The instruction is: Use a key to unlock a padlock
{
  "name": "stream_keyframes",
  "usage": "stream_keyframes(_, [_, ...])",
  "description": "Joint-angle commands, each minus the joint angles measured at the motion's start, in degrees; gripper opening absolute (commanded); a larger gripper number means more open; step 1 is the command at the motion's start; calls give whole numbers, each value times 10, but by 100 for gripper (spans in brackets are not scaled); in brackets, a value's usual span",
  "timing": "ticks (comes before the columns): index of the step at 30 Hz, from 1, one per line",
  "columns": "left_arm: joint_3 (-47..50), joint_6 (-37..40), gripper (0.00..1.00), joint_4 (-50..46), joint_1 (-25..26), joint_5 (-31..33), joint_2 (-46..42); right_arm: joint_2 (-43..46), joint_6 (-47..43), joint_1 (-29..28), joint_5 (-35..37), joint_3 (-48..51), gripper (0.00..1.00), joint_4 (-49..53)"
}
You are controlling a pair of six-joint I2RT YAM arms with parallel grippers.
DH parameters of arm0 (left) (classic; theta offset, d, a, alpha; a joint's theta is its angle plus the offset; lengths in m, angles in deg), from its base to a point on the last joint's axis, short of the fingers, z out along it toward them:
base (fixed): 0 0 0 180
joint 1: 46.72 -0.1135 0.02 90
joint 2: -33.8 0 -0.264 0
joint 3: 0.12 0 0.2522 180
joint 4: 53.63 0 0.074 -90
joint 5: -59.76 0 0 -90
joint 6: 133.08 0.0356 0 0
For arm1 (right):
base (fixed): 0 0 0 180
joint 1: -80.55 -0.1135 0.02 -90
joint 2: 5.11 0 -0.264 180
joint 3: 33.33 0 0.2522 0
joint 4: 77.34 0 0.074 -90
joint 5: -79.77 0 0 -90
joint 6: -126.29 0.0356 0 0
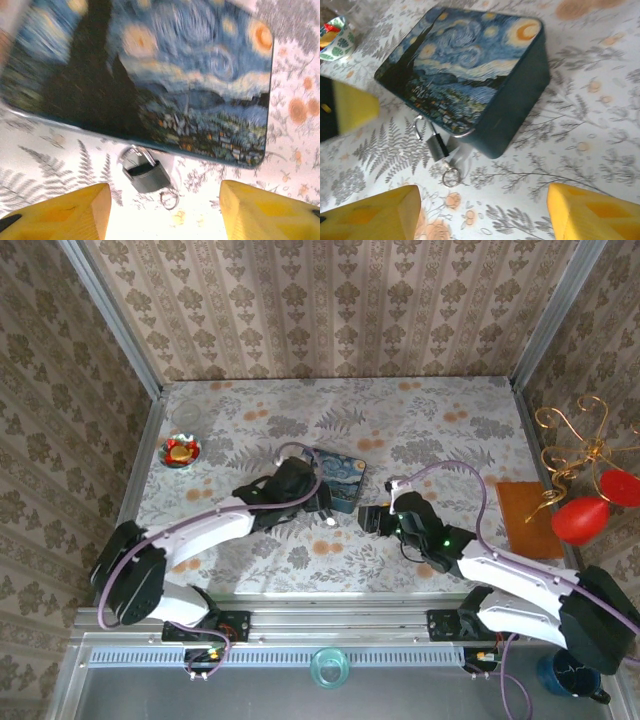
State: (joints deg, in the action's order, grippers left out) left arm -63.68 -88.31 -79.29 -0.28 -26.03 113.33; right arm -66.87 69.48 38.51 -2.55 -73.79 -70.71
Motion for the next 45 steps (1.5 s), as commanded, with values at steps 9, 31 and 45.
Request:
stream_keyframes(9, [-34, 146, 69, -36, -149, -101, 40, -151, 15, -17, -123, -101, 64, -40])
stream_keyframes(31, [-1, 116, 68, 26, -180, -101, 133, -385, -64, 7, -76, -277, 57, 100])
stream_keyframes(45, [27, 89, 65, 43, -169, -100, 119, -424, -45, 12, -156, -275, 49, 36])
